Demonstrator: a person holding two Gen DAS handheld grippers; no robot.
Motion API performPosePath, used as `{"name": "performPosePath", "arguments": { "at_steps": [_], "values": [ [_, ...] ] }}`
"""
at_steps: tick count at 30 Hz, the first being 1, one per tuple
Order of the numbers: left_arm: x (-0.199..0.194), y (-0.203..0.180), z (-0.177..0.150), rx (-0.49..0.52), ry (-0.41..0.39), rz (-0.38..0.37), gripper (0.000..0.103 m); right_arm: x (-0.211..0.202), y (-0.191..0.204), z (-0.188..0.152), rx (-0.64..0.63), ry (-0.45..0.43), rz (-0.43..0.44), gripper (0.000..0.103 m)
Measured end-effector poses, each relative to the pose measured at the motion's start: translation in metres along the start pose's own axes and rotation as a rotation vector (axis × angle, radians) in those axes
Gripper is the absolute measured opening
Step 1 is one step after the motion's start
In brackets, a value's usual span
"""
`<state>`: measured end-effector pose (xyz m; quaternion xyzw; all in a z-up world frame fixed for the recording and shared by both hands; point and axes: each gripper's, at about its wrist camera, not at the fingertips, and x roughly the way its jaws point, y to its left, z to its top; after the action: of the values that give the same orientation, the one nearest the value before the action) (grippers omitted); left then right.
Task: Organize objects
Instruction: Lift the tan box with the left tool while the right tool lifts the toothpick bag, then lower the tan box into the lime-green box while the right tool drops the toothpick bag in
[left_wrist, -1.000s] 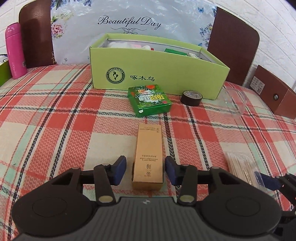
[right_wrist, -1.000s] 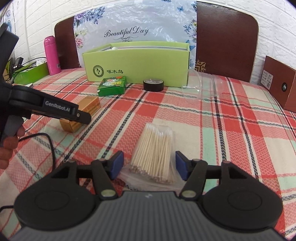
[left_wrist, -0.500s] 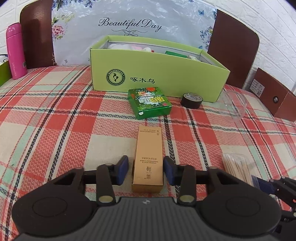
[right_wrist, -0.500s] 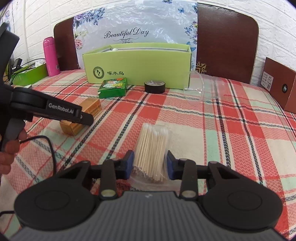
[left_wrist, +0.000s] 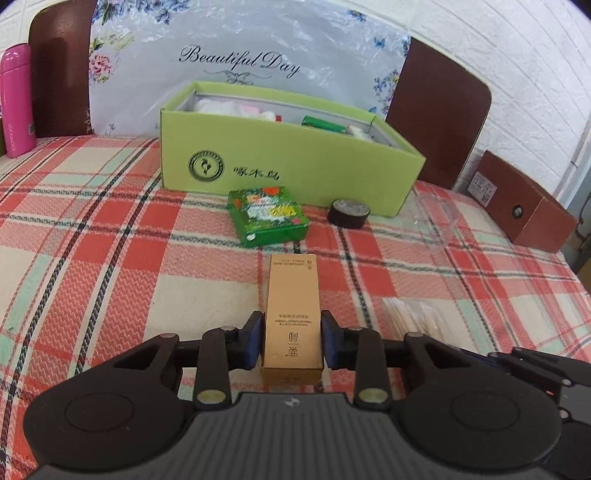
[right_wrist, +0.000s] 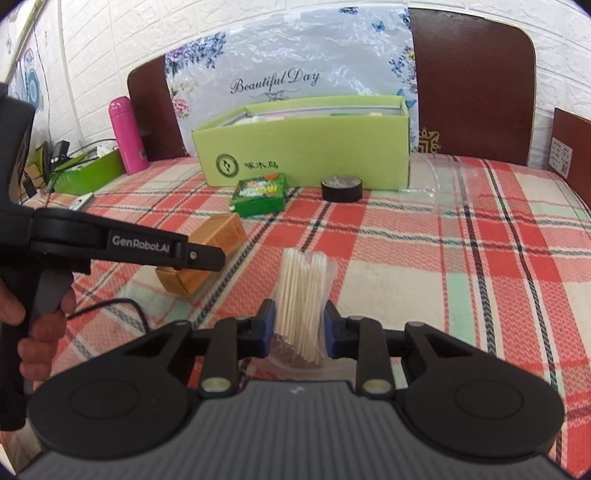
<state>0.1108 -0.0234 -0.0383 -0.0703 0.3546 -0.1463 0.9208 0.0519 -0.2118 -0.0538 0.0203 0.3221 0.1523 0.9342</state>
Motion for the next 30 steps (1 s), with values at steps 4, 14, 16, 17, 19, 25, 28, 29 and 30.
{"name": "performPosePath", "arguments": {
  "at_steps": [4,14,16,17,19,25,28,29,30],
  "values": [
    [-0.009,-0.003,0.015,0.009,-0.039,-0.036,0.034,-0.001,0.0,0.018,-0.02,-0.043,0.016,0.026],
    [-0.024,-0.014,0.074,0.024,-0.175,-0.1,0.034,0.005,-0.008,0.086,-0.065,-0.196,0.018,0.026],
    [-0.026,-0.015,0.088,0.024,-0.204,-0.103,0.034,0.009,-0.01,0.101,-0.076,-0.226,0.015,0.026],
    [-0.025,-0.016,0.094,0.026,-0.216,-0.103,0.034,0.011,-0.01,0.108,-0.083,-0.24,0.01,0.026],
    [-0.023,-0.017,0.11,0.029,-0.241,-0.097,0.034,0.017,-0.012,0.125,-0.092,-0.261,-0.002,0.026],
    [-0.003,-0.016,0.154,0.021,-0.279,-0.103,0.034,0.045,-0.019,0.166,-0.109,-0.305,-0.039,0.026],
    [0.014,-0.012,0.168,-0.003,-0.28,-0.105,0.034,0.064,-0.023,0.182,-0.12,-0.316,-0.052,0.026],
    [0.022,-0.009,0.173,-0.017,-0.275,-0.105,0.034,0.07,-0.023,0.185,-0.127,-0.319,-0.057,0.026],
    [0.028,-0.007,0.176,-0.03,-0.27,-0.105,0.034,0.078,-0.023,0.188,-0.137,-0.317,-0.068,0.026]
  ]
}}
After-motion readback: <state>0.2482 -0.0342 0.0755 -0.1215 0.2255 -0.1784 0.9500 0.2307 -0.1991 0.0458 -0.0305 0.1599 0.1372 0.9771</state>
